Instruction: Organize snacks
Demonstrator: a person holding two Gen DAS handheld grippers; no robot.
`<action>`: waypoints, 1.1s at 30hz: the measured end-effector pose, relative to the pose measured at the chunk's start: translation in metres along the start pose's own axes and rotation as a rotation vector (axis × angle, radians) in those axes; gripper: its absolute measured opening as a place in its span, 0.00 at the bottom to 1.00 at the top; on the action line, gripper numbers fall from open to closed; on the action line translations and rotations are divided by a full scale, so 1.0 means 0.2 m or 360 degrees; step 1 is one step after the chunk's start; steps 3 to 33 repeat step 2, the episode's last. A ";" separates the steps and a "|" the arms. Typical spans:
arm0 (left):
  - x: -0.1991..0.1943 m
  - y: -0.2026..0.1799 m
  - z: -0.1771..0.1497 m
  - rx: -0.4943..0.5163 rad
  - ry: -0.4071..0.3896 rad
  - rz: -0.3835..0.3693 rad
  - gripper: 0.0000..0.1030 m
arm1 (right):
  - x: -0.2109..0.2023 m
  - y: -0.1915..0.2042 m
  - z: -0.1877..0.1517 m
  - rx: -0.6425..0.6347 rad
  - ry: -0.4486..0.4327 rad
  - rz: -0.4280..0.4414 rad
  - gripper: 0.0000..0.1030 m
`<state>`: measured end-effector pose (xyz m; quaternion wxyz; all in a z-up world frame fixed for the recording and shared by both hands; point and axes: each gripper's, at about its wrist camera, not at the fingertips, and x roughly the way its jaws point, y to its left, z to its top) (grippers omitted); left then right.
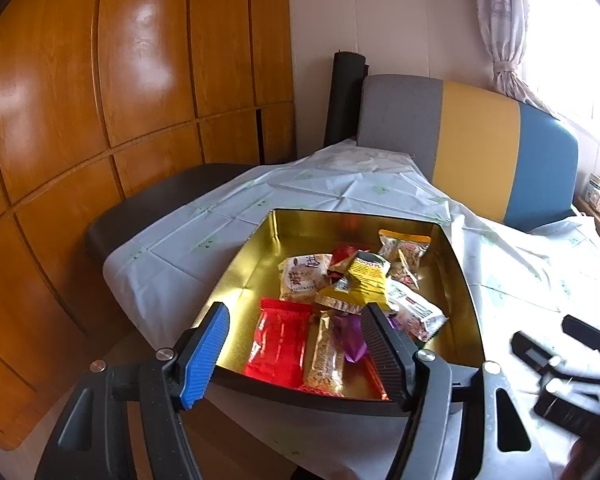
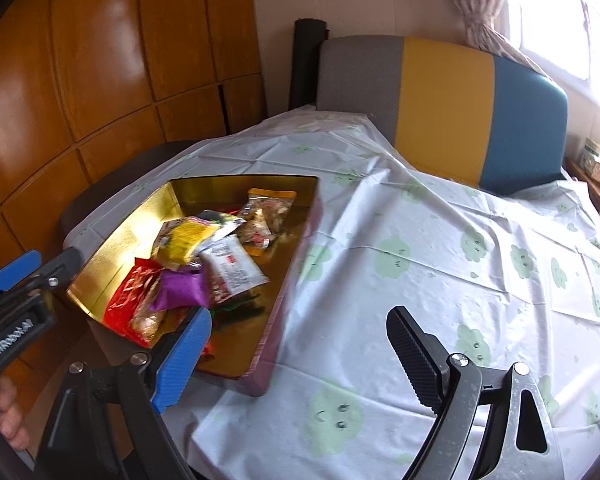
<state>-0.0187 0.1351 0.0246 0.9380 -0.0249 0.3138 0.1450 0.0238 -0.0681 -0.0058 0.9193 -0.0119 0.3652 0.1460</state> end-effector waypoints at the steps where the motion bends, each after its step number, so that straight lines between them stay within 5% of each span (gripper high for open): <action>1: 0.01 0.01 0.00 -0.0005 0.0009 -0.0004 0.67 | 0.01 -0.06 0.01 0.0034 0.0013 -0.0016 0.87; 33: 0.02 0.01 0.01 -0.0012 0.0025 -0.0016 0.67 | 0.02 -0.12 0.02 0.0068 0.0028 -0.0050 0.87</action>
